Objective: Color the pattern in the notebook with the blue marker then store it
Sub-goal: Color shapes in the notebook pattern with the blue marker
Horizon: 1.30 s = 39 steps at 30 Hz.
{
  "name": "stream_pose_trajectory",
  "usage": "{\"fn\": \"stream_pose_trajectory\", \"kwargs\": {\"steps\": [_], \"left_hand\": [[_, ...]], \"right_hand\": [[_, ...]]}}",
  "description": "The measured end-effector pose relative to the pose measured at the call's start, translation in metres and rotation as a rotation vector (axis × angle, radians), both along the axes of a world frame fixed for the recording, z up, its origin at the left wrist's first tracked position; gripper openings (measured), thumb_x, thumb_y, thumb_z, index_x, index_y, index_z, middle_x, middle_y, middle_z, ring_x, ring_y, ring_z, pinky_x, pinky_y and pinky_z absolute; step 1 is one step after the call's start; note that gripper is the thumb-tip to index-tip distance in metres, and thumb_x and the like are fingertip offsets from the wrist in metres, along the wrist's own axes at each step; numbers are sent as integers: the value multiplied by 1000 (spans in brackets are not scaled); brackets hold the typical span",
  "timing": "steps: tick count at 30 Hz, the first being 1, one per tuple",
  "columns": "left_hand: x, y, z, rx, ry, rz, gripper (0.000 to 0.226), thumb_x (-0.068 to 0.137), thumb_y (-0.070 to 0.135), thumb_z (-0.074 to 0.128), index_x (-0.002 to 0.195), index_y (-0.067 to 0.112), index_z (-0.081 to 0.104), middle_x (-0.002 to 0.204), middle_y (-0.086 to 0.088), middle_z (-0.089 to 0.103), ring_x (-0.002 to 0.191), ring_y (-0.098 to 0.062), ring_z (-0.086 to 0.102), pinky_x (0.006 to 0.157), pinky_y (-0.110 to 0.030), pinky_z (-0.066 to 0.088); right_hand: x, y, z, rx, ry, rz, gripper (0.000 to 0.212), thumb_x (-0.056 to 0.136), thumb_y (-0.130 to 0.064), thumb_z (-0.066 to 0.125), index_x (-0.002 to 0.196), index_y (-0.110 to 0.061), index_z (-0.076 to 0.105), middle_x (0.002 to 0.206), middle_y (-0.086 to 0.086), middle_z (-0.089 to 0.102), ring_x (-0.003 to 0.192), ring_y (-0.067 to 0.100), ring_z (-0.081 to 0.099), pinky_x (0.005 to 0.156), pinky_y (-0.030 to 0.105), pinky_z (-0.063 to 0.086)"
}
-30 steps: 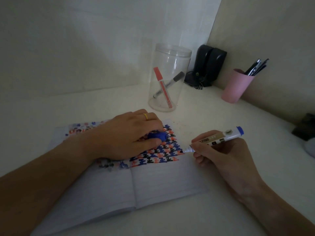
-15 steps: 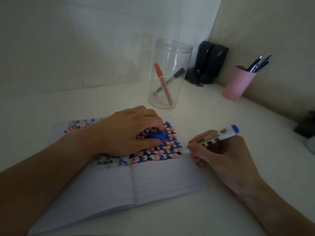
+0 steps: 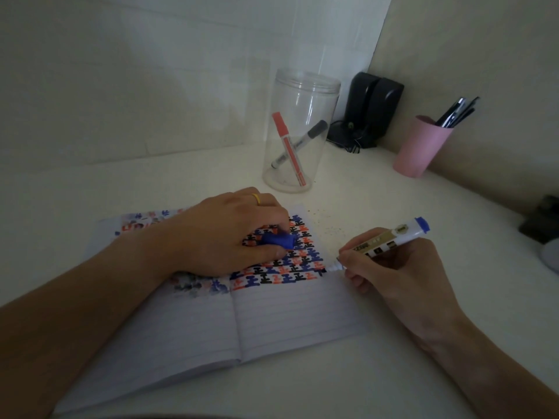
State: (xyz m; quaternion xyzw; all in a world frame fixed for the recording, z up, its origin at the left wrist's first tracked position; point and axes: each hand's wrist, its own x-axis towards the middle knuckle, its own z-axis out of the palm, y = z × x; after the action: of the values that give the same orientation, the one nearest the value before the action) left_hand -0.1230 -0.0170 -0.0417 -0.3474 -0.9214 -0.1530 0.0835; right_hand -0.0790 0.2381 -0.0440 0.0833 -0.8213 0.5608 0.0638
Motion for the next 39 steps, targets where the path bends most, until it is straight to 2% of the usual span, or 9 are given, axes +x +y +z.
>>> {"fn": "stream_pose_trajectory", "kwargs": {"steps": [5,10,20,25,29,33,35,38,39], "left_hand": [[1,0,1,-1,-7,1,27,92,52,57,115,39,55,121,17,59,108,-6,52,94,-33,48],[1,0,1,-4,-4,3,26,92,52,57,115,40,54,121,18,58,107,-5,51,94,-31,48],[0,0,0,0,1,-2,27,92,52,57,116,39,55,121,18,58,107,-6,52,92,-31,48],[-1,0,-1,-6,4,-2,28,92,52,59,116,40,55,121,19,58,108,-4,51,92,-29,47],[0,0,-1,0,0,-5,28,92,51,59,117,39,56,120,18,59,108,-6,52,92,-31,48],[0,-1,-1,2,3,-9,28,92,50,59,117,38,56,121,16,59,108,-7,52,92,-30,47],[0,-1,0,6,7,-9,27,92,50,59,116,38,56,120,16,59,107,-8,53,92,-32,48],[1,-2,0,13,12,3,27,92,51,58,115,38,56,118,17,59,105,-7,52,91,-32,48],[2,-1,0,10,14,3,27,92,52,58,114,38,56,118,17,60,105,-7,52,91,-33,48]], "right_hand": [[-1,-1,-2,43,8,-19,6,77,-11,76,72,-12,75,63,10,74,54,20,69,57,30,60],[-1,1,0,-28,18,34,8,80,-6,77,75,-11,76,63,11,74,55,20,68,55,27,56],[0,0,0,6,37,69,8,80,-6,78,75,-12,78,65,11,75,56,23,70,56,30,57],[0,-1,-1,59,53,33,8,78,-7,77,71,-12,76,64,9,74,57,29,68,57,37,58],[-1,-2,0,66,41,-28,6,75,-10,75,70,-11,72,63,5,71,53,9,62,56,26,55],[-3,-3,-1,77,29,-38,5,75,-8,75,71,-8,72,63,10,70,54,11,60,56,29,54],[-4,-2,0,-15,5,-42,7,78,-5,73,71,-5,72,59,8,67,53,14,58,51,26,50],[-17,1,13,-350,-148,-98,10,84,-9,69,77,-5,74,61,8,65,54,17,55,48,24,44],[-27,1,18,-404,-188,-120,10,85,-11,68,78,-6,74,61,7,65,54,17,54,48,24,44]]}}
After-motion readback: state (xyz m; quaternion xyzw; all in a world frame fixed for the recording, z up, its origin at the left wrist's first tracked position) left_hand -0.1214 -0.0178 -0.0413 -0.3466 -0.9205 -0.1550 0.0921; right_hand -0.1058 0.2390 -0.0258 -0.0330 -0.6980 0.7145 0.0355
